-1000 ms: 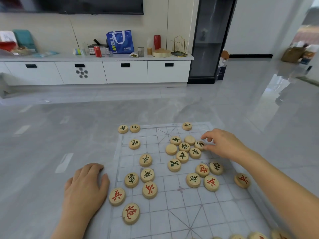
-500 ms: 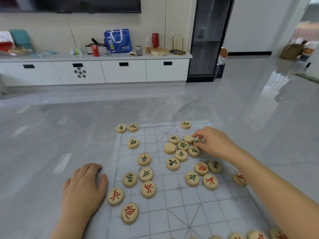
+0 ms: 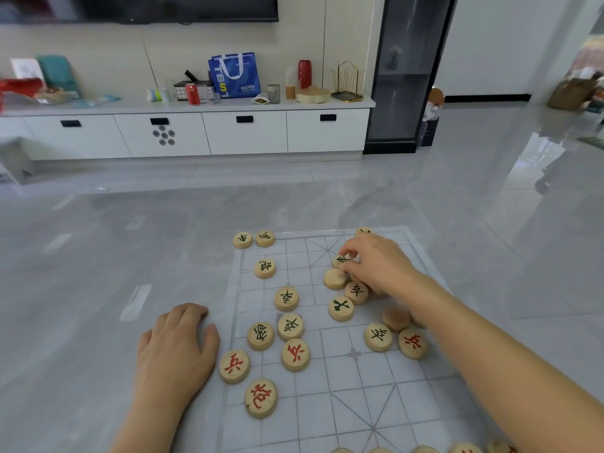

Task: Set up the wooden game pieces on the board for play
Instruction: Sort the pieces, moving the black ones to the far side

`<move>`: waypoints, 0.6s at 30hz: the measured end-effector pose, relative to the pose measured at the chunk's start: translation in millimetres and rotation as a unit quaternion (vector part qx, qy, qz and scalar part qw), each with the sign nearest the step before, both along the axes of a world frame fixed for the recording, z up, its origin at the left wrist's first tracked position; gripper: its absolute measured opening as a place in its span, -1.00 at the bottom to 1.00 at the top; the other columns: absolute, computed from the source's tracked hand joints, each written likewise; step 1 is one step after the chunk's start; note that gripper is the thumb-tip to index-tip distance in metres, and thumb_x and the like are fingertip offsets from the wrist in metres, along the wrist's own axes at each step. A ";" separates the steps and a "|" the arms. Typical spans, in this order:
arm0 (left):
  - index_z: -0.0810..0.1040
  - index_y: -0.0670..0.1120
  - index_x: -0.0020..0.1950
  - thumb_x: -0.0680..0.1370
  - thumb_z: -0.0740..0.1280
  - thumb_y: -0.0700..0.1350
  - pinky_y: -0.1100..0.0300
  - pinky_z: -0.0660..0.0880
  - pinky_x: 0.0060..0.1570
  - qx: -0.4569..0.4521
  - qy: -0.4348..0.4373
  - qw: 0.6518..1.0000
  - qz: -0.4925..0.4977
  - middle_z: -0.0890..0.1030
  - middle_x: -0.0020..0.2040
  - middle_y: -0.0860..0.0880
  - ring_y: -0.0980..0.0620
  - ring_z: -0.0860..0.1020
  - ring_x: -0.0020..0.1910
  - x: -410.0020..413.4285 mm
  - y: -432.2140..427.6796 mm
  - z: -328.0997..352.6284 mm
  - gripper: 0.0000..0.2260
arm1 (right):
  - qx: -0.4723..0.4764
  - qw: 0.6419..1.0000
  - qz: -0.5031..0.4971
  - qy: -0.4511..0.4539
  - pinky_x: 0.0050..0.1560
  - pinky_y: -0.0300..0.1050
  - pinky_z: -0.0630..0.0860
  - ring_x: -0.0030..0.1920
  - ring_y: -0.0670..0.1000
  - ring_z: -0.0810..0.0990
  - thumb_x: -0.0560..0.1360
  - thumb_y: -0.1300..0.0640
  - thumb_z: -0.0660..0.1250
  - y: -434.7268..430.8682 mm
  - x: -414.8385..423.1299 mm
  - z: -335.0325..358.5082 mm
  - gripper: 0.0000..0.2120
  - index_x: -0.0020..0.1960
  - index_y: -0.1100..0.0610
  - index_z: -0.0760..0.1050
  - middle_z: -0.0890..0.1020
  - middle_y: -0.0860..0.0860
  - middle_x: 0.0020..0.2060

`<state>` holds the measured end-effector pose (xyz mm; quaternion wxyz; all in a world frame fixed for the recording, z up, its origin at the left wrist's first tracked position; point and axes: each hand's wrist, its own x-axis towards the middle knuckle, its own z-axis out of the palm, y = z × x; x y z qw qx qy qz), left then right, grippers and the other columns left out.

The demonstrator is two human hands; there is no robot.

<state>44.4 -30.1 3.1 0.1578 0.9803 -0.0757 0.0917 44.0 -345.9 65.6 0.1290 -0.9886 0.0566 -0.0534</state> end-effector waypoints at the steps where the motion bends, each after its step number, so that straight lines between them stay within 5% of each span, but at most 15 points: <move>1: 0.48 0.01 0.20 0.54 0.19 0.03 0.03 0.33 0.15 -0.001 -0.001 1.000 0.000 0.52 0.17 0.05 -0.02 0.45 0.17 -0.2 -0.1 0.2 -0.72 | 0.007 1.000 -0.011 0.001 0.13 -0.04 0.43 0.07 0.01 0.51 0.49 -0.05 0.31 -4.4 -1.0 1.3 -0.73 0.16 -0.02 0.53 0.55 -0.04 0.08; 13: 0.49 0.01 0.19 0.54 0.19 0.03 0.06 0.30 0.16 -0.004 -0.006 1.000 -0.002 0.52 0.18 0.05 -0.01 0.45 0.17 -1.8 -0.5 1.7 -0.73 | 0.003 0.997 0.070 0.038 -0.02 -0.14 0.41 -0.06 -0.07 0.48 0.45 -0.07 0.35 15.3 -19.4 -4.2 -0.77 0.08 -0.04 0.56 0.49 -0.13 -0.11; 18: 0.49 0.00 0.20 0.54 0.19 0.03 0.06 0.30 0.16 -0.004 -0.005 1.000 -0.001 0.52 0.19 0.05 -0.02 0.45 0.17 -1.4 -0.5 1.3 -0.73 | 0.019 0.985 0.163 0.046 0.06 -0.14 0.37 0.04 -0.08 0.45 0.48 -0.10 0.31 62.3 -31.2 -2.5 -0.70 0.17 -0.04 0.53 0.53 -0.10 0.02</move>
